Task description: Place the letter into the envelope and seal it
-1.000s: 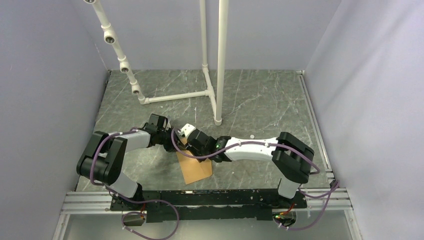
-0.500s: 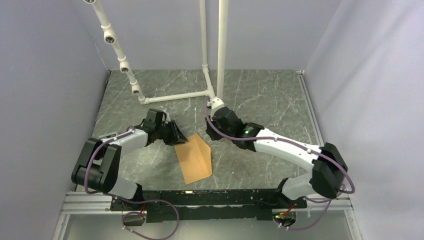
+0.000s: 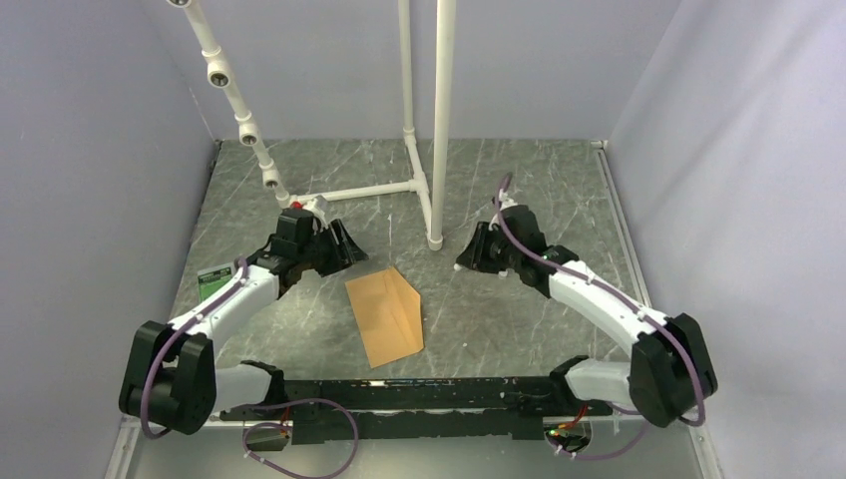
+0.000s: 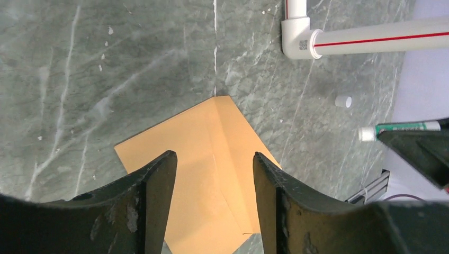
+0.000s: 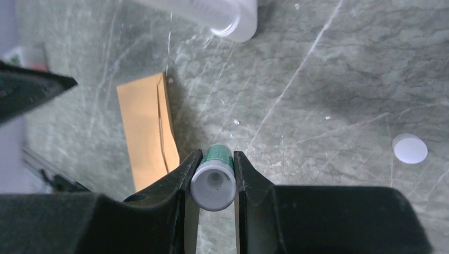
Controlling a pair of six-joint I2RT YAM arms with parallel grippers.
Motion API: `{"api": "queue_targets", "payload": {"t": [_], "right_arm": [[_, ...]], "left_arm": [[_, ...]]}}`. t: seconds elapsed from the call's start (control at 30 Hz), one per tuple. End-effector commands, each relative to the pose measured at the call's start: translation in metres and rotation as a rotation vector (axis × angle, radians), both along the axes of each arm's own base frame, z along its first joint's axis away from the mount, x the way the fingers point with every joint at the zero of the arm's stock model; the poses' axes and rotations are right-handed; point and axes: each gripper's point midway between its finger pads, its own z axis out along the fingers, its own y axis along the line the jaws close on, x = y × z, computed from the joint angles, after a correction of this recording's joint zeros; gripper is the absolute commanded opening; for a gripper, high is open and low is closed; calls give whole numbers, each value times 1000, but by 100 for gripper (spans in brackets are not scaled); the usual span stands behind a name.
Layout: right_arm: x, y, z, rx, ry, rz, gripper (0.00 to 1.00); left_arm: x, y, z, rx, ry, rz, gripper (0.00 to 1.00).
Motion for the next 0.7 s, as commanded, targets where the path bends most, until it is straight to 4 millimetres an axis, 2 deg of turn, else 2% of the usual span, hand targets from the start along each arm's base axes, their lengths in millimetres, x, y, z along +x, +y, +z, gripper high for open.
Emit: {"api": "queue_targets", "payload": {"t": [0.0,0.1,0.3,0.47,0.67], "right_arm": [[12,20,18,281,125,21,0],[23,31,20,359,230,28,2],[40,46,-3,461,436,-24,6],[46,49,-23,450,543,-68,9],[49,43,-46,387,574,-115,23]], "left_arm": [[3,12,3,58,-25,36,60],[2,10,-3,65,5,23,60],[0,6,-9,75,50,-27,60],[-1,4,-10,76,58,-42,60],[-2,1,-9,58,62,-56,59]]}}
